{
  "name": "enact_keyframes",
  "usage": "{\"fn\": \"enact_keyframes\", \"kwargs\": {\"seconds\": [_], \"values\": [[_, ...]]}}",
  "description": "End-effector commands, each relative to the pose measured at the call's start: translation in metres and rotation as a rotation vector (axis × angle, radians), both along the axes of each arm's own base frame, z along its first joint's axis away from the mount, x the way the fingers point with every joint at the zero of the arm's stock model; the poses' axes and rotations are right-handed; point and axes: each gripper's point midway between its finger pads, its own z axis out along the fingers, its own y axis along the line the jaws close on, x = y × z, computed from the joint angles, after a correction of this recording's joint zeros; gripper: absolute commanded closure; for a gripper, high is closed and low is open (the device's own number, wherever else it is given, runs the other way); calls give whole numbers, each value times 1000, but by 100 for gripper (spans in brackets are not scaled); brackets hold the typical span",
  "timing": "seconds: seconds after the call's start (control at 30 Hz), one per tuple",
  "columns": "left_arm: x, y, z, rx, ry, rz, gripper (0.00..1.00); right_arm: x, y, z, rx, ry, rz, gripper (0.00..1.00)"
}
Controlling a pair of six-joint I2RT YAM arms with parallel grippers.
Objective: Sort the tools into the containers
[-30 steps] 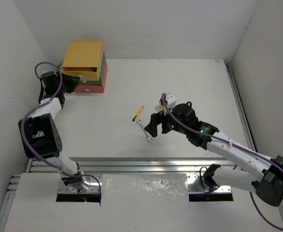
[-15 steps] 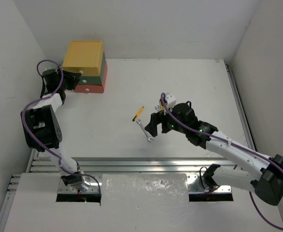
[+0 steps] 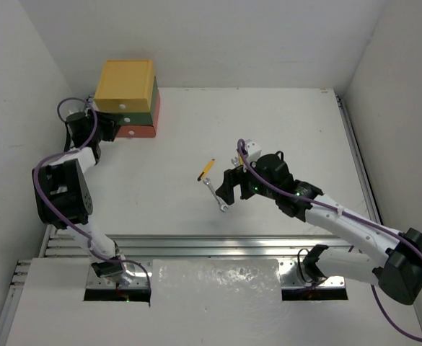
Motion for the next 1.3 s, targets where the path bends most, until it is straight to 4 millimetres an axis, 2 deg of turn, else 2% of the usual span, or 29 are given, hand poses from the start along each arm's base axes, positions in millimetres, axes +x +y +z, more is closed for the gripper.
{"fn": "enact_keyframes", "kwargs": {"seconds": [0.0, 0.03, 0.1, 0.13, 0.17, 0.23, 0.27, 0.3, 0.37, 0.43, 0.47, 0.53, 0.8, 1.0, 1.17, 1.27], "values": [[-16, -6, 17, 15, -90, 24, 55, 6, 5, 5, 25, -32, 9, 1], [-15, -6, 21, 32, -118, 29, 55, 5, 5, 5, 25, -30, 15, 1], [-14, -9, 15, 29, -122, 13, 59, 5, 6, 4, 26, -32, 18, 1], [-12, -12, 19, 27, -154, -4, 61, 5, 6, 4, 27, -33, 18, 1], [-9, -13, 12, 19, -151, -11, 61, 5, 6, 4, 29, -33, 19, 1], [-3, -13, 12, 22, -171, -13, 61, 5, 7, 3, 26, -32, 22, 1], [-1, -13, 4, 20, -164, -18, 61, 6, 8, 1, 23, -27, 23, 1], [2, -14, 6, 27, -189, -21, 62, 6, 9, 2, 24, -28, 27, 1], [5, -15, -4, 23, -183, -28, 62, 7, 10, 1, 22, -28, 33, 1], [10, -17, -4, 27, -209, -39, 62, 7, 10, -3, 16, -20, 34, 1], [12, -18, -13, 22, -196, -45, 64, 7, 10, -3, 12, -22, 36, 1], [17, -21, -16, 23, -203, -54, 66, 6, 10, -7, 4, -17, 41, 1], [25, -23, -7, 67, -288, -64, 66, 5, 12, -14, -8, -1, 58, 1], [26, -23, -13, 66, -303, -69, 65, 5, 15, -21, -22, 21, 72, 1], [31, -21, -9, 68, -339, -69, 65, 5, 18, -26, -24, 39, 86, 1], [35, -20, -16, 65, -332, -71, 65, 4, 19, -26, -23, 42, 92, 1]]}}
